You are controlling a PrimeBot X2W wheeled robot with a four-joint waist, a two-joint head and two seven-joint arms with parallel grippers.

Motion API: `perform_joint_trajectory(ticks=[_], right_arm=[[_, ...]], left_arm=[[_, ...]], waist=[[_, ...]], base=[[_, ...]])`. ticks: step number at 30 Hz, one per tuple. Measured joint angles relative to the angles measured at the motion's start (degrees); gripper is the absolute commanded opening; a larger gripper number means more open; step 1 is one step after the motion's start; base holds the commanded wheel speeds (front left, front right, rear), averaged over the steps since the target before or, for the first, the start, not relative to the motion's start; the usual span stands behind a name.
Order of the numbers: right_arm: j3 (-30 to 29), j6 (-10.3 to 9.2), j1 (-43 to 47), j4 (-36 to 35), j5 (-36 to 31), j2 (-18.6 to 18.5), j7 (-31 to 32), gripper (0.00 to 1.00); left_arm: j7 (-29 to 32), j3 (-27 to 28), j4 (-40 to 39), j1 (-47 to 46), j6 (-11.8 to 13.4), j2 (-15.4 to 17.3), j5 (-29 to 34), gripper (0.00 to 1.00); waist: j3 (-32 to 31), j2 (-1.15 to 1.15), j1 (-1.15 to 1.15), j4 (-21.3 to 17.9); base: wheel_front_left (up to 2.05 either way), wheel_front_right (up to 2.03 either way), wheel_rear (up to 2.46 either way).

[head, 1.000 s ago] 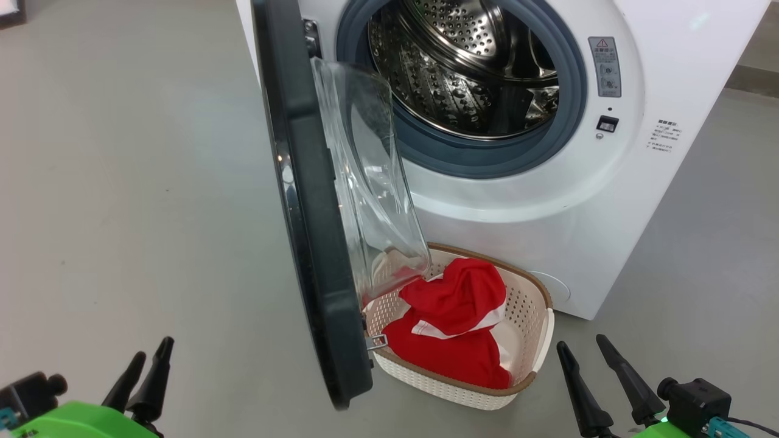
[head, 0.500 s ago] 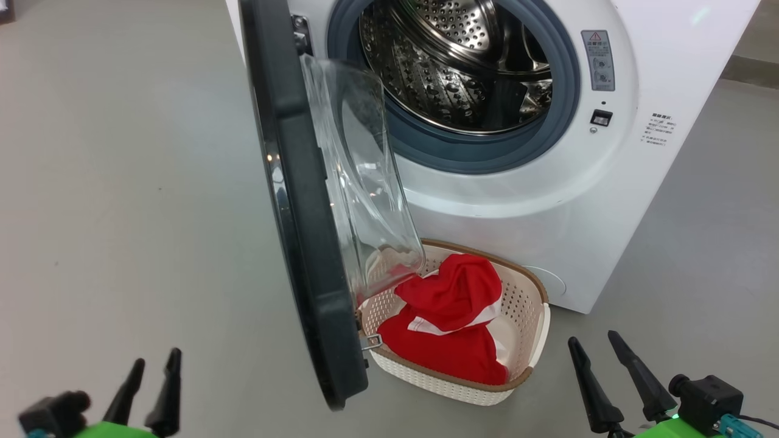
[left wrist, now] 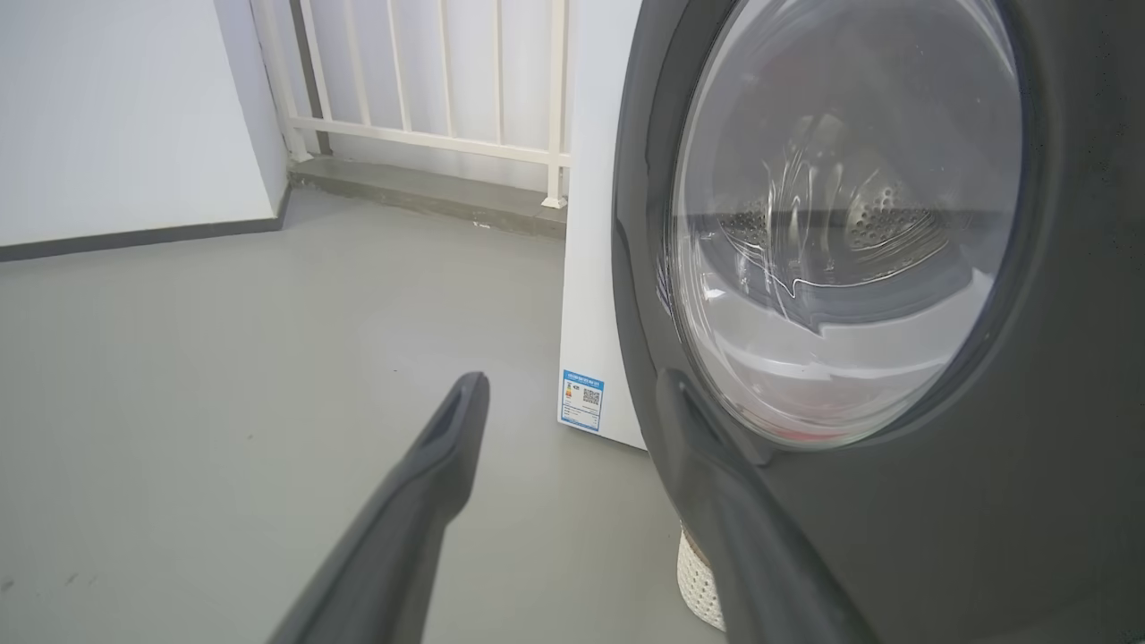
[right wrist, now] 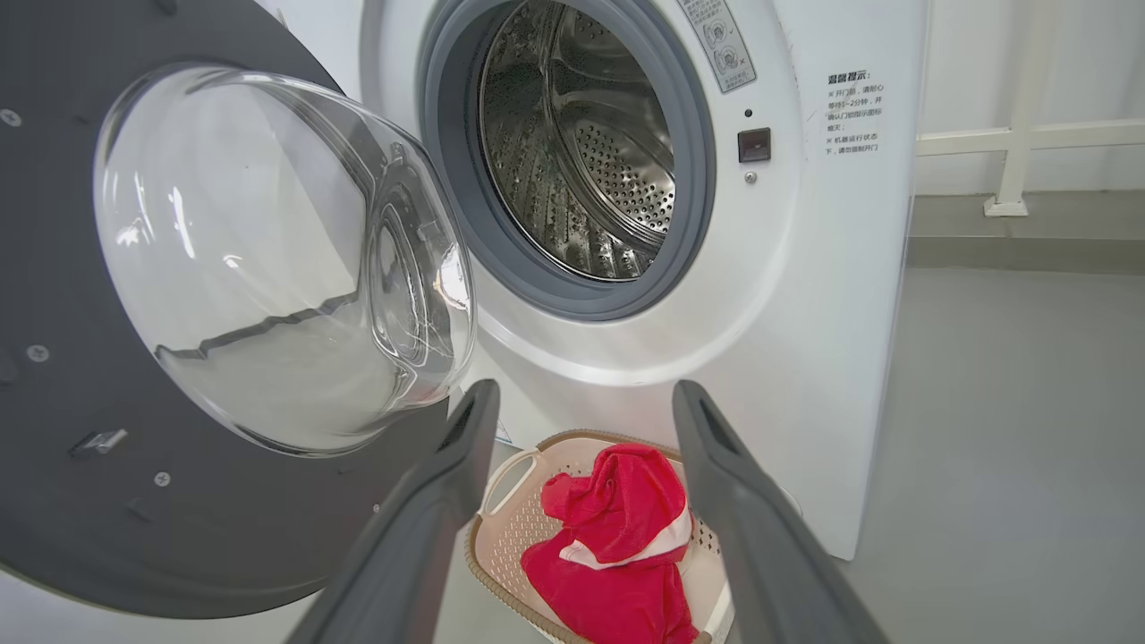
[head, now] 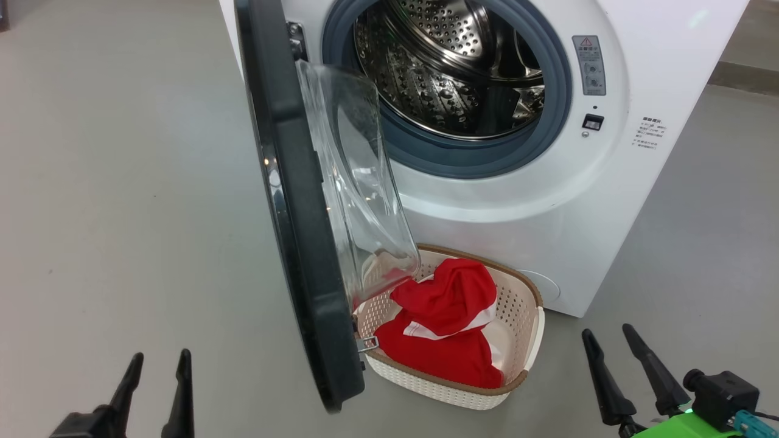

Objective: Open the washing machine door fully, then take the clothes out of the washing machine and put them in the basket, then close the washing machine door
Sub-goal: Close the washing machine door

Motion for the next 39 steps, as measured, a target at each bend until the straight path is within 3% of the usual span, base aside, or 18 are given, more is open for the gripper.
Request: perform_joint_trajectory(ticks=[3,10,33,34,35,36,37,39], right_arm=[[-1.05,0.00,0.02,-0.22,0.00,-0.02,0.00,1.00],[-1.68,0.00,0.47,-0.57,0.00,0.01,0.00,1.00],[-2.03,0.00,1.40,-0.41,0.00,0.33,0.00,1.00],[-2.04,0.00,1.40,-0.42,0.00,0.33,0.00,1.00],[-2.04,0.00,1.39,-0.42,0.00,0.33,0.00,1.00],[-2.03,0.00,1.38,-0.42,0.00,0.36,0.00,1.00],[-2.03,0.00,1.37,-0.42,0.00,0.37,0.00,1.00],[-2.02,0.00,1.33,-0.41,0.00,0.44,0.00,1.00]], left_arm=[[0.00,0.53,-1.48,1.01,-0.05,-0.82,5.05,1.00],[0.00,1.96,-2.94,2.53,-0.14,-2.82,9.25,1.00],[0.00,4.35,-2.23,3.71,-1.08,-4.45,10.27,1.00],[0.00,4.34,-2.47,3.58,-1.08,-4.47,10.33,0.79],[0.00,4.34,-2.83,3.44,-1.09,-4.47,10.29,0.45],[0.00,4.36,-3.22,3.21,-1.10,-4.47,10.05,0.29],[0.00,4.37,-3.68,2.77,-1.13,-4.49,9.28,0.00],[0.00,3.65,-4.92,1.83,-1.13,-4.48,6.95,0.00]], waist=[[-0.28,0.00,0.00,-0.15],[-0.62,0.00,0.00,-0.42],[-0.11,0.00,0.00,-0.83],[-0.06,0.00,0.00,-0.83],[0.01,0.00,0.00,-0.84],[0.08,0.00,0.00,-0.85],[0.15,0.00,0.00,-0.87],[0.22,0.00,0.00,-1.00]], base=[[0.00,0.00,0.00],[0.00,0.00,0.00],[0.00,0.00,0.00],[0.00,0.00,0.00],[0.00,0.00,0.00],[0.00,0.00,0.00],[0.00,0.00,0.00],[0.00,0.00,0.00]])
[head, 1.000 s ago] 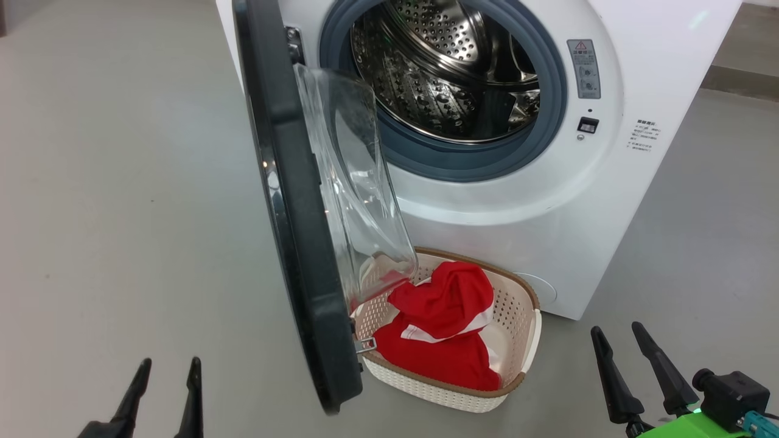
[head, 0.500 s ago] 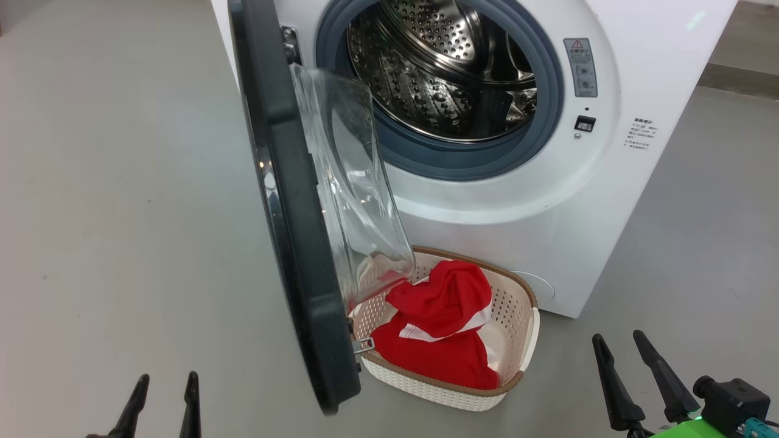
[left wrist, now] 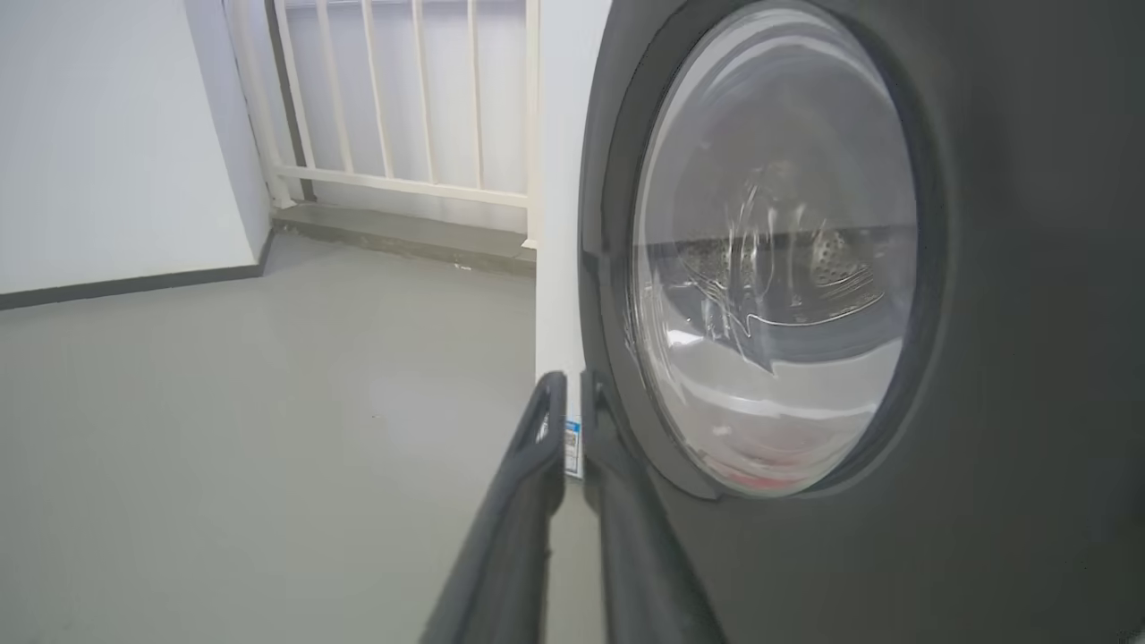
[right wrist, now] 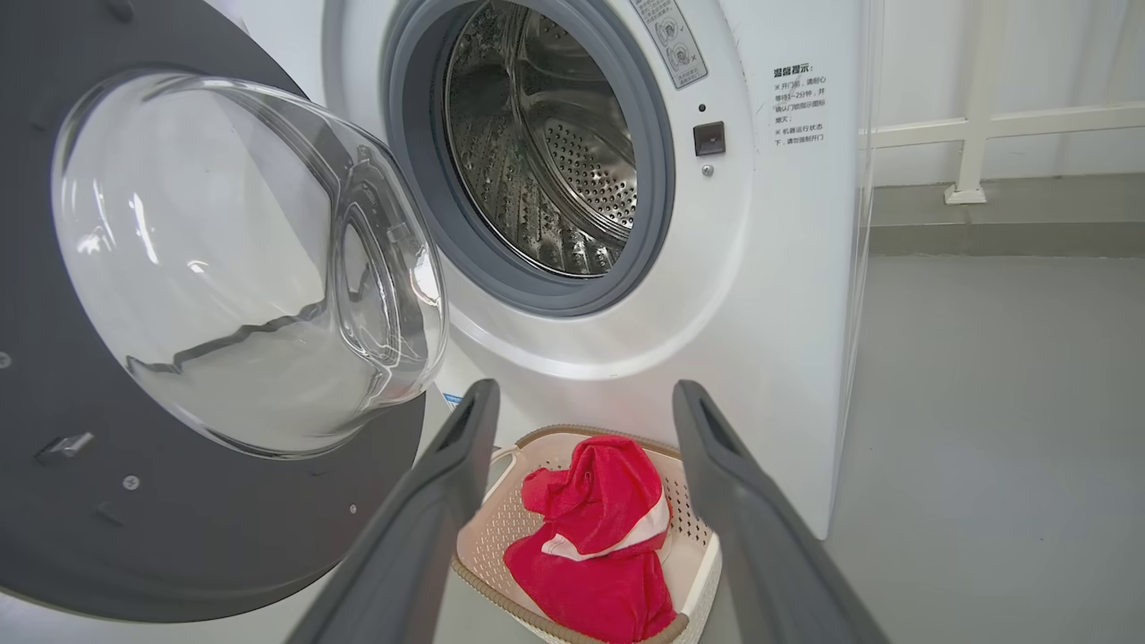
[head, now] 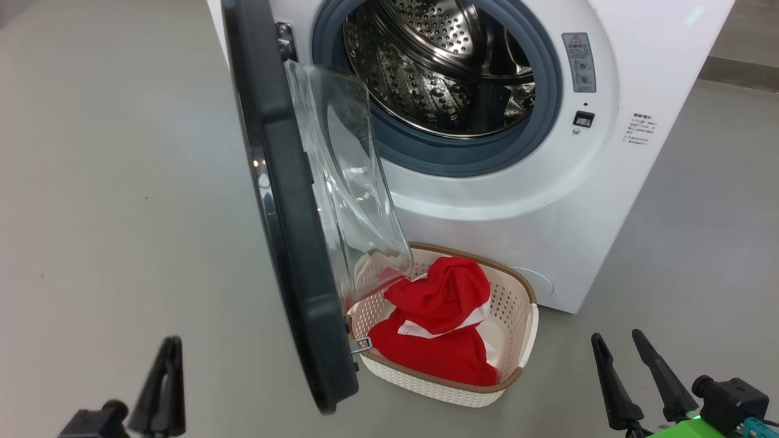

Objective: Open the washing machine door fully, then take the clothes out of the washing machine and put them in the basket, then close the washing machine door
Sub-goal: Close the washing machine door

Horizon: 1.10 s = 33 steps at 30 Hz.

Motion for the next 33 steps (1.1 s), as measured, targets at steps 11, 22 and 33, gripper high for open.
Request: perform_joint_trajectory(ticks=[11,22,33], right_arm=[[0.54,0.00,-0.23,0.03,0.00,0.54,0.00,1.00],[0.43,0.00,-1.63,-0.13,0.00,0.64,0.00,1.00],[0.32,0.00,-4.07,-0.42,0.00,1.07,0.00,1.00]], left_arm=[[-0.01,-12.39,-8.34,-2.14,-0.01,7.79,-9.98,0.00],[-0.01,-19.06,-10.32,-4.74,0.00,10.48,-10.50,0.00],[-0.02,-24.12,-10.31,-10.06,0.02,10.60,-10.58,0.00]], waist=[[0.98,0.00,0.00,-1.55],[2.87,0.00,0.00,-4.75],[5.49,0.00,0.00,-8.65]], base=[[0.00,0.00,0.00],[0.00,0.00,0.00],[0.00,0.00,0.00]])
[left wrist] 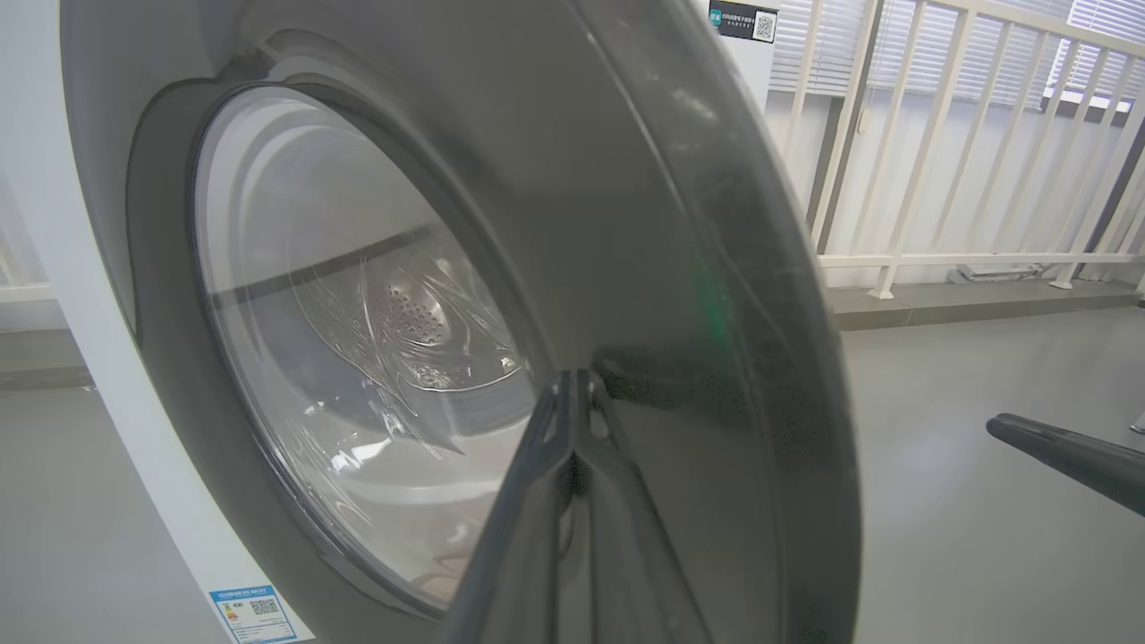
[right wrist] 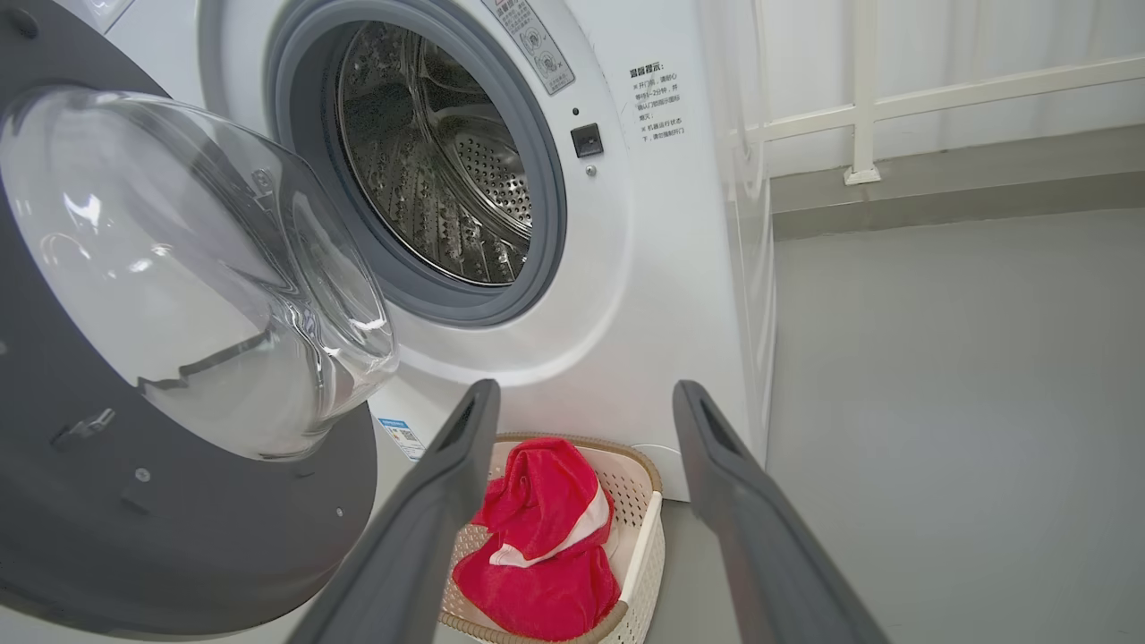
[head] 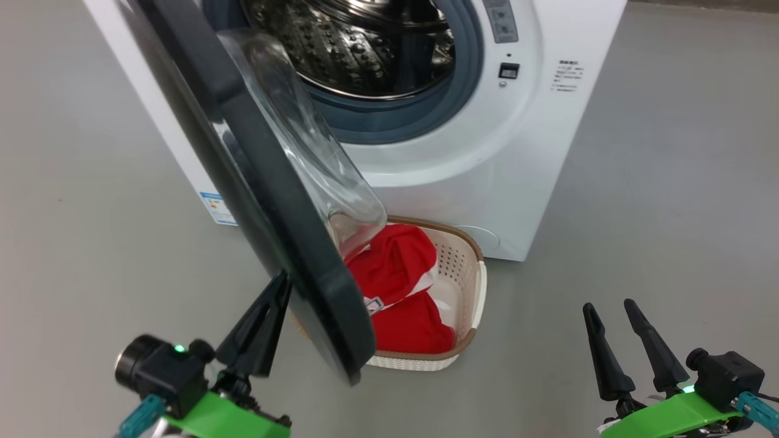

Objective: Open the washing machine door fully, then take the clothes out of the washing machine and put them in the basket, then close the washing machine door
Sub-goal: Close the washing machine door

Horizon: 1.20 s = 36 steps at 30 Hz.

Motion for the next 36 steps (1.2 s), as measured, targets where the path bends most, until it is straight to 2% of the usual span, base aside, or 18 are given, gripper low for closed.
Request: perform_joint_trajectory(ticks=[14,28,36], right_arm=[[-0.51,0.00,-3.30,-0.46,0.02,1.30,0.00,1.00],[-0.94,0.00,-8.25,-1.09,0.63,2.57,0.00,1.00],[-1.00,0.00,-9.48,-1.11,1.13,2.75,0.00,1.00]], left_arm=[[-0.25,-3.52,11.43,-16.44,-0.02,-3.87,0.59,0.00],[-0.32,-2.75,20.28,-33.04,-0.02,-5.10,-1.89,0.00],[-0.40,-1.72,23.91,-38.50,-0.02,-5.16,-2.38,0.00]], waist=[[4.62,0.00,0.00,-6.99],[11.73,0.00,0.00,-13.27],[14.41,0.00,0.00,-16.52]], base=[[0.00,0.00,0.00],[0.00,0.00,0.00],[0.00,0.00,0.00]])
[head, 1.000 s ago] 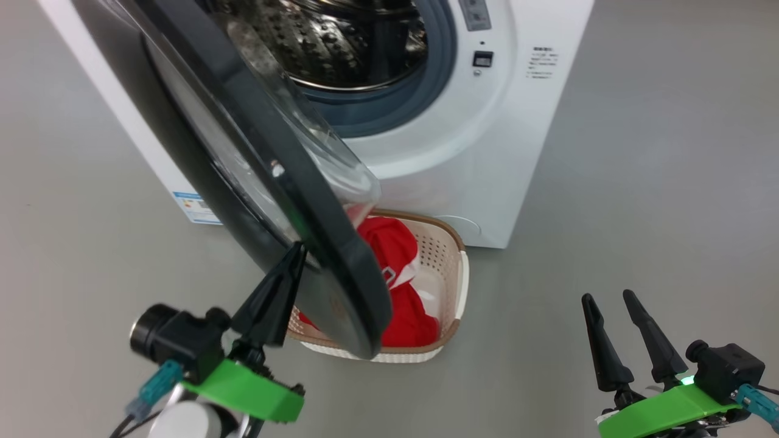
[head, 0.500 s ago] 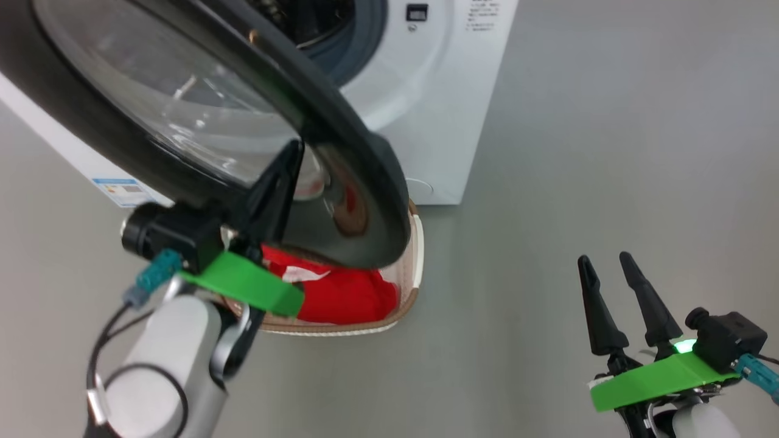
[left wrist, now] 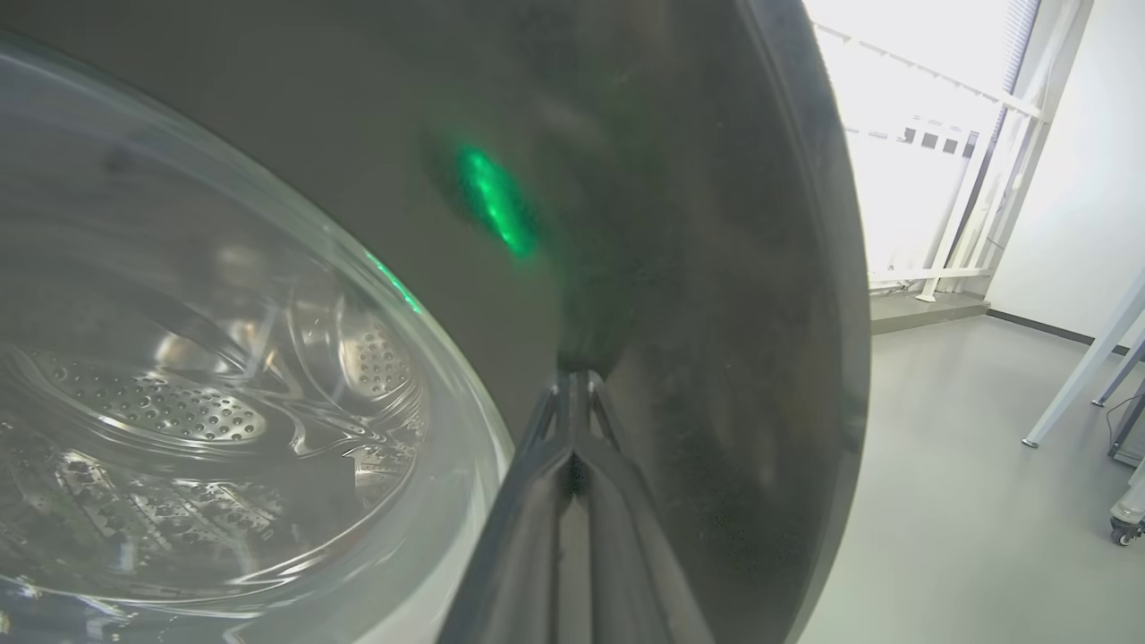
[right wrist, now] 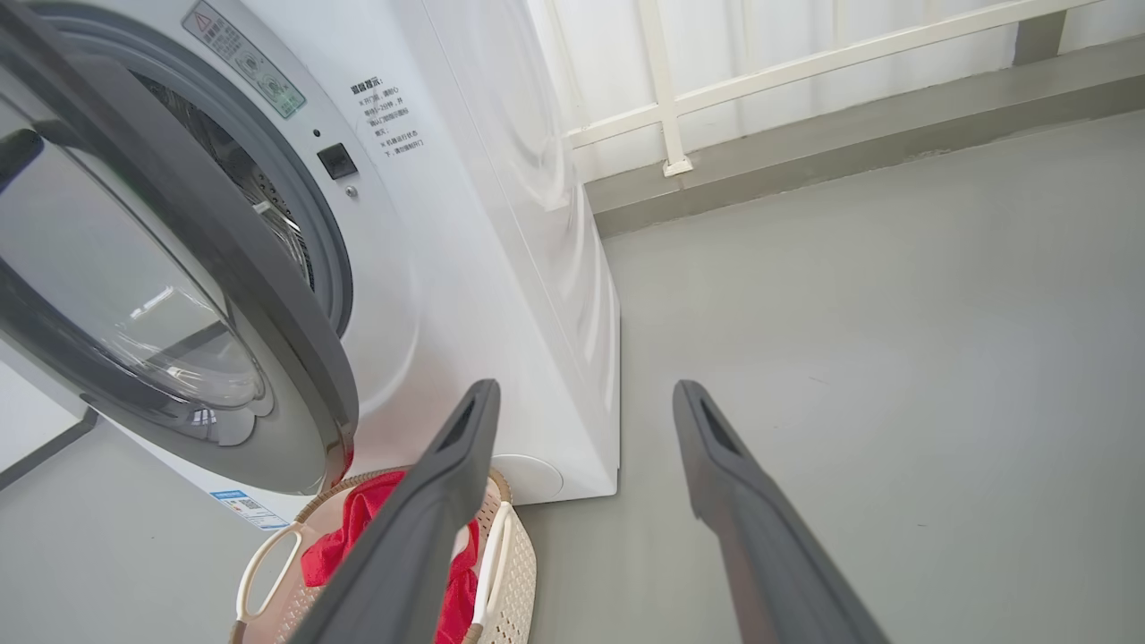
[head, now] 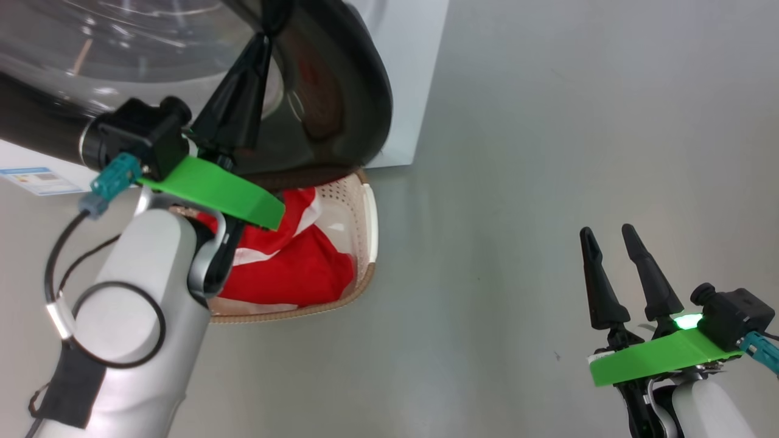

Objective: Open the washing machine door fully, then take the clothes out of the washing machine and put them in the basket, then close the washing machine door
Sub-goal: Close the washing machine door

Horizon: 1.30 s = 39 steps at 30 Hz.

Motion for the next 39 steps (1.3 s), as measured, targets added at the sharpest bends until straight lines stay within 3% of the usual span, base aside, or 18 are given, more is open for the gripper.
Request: perform_joint_trajectory(ticks=[16,27,28,30,36,38,39], right_arm=[[-0.38,0.00,-0.77,0.13,0.46,0.09,0.00,1.00],[-0.82,0.00,1.11,0.47,-0.32,0.01,0.00,1.00],[-0.85,0.00,1.42,0.48,-0.55,-0.05,0.00,1.00],[-0.94,0.00,2.04,0.59,-0.64,-0.31,0.00,1.00],[-1.20,0.00,4.32,1.05,-0.65,-1.13,0.00,1.00],[-1.23,0.00,5.09,1.20,-0.67,-1.31,0.00,1.00],[-1.29,0.00,5.47,1.30,-0.68,-1.35,0.00,1.00]], left_arm=[[0.00,1.35,2.37,-0.38,-0.01,-0.27,-0.01,0.00],[0.00,5.54,2.41,11.79,-0.01,-1.66,-0.20,0.00],[0.00,5.94,2.34,12.89,-0.01,-1.86,-0.30,0.02],[0.00,7.08,2.10,15.12,-0.01,-2.02,-0.34,0.19],[0.00,10.18,1.19,21.40,-0.01,-3.20,0.10,0.49],[0.00,11.20,0.81,23.69,-0.01,-3.61,0.14,0.67],[0.00,11.70,0.58,24.77,-0.01,-3.66,0.27,0.81]], waist=[[-0.67,0.00,0.00,-0.53],[-4.10,0.00,0.00,1.20],[-4.48,0.00,0.00,1.38],[-5.27,0.00,0.00,1.77],[-7.88,0.00,0.00,3.08],[-8.86,0.00,0.00,3.48],[-9.35,0.00,0.00,3.68]], base=[[0.00,0.00,0.00],[0.00,0.00,0.00],[0.00,0.00,0.00],[0.00,0.00,0.00],[0.00,0.00,0.00],[0.00,0.00,0.00],[0.00,0.00,0.00]])
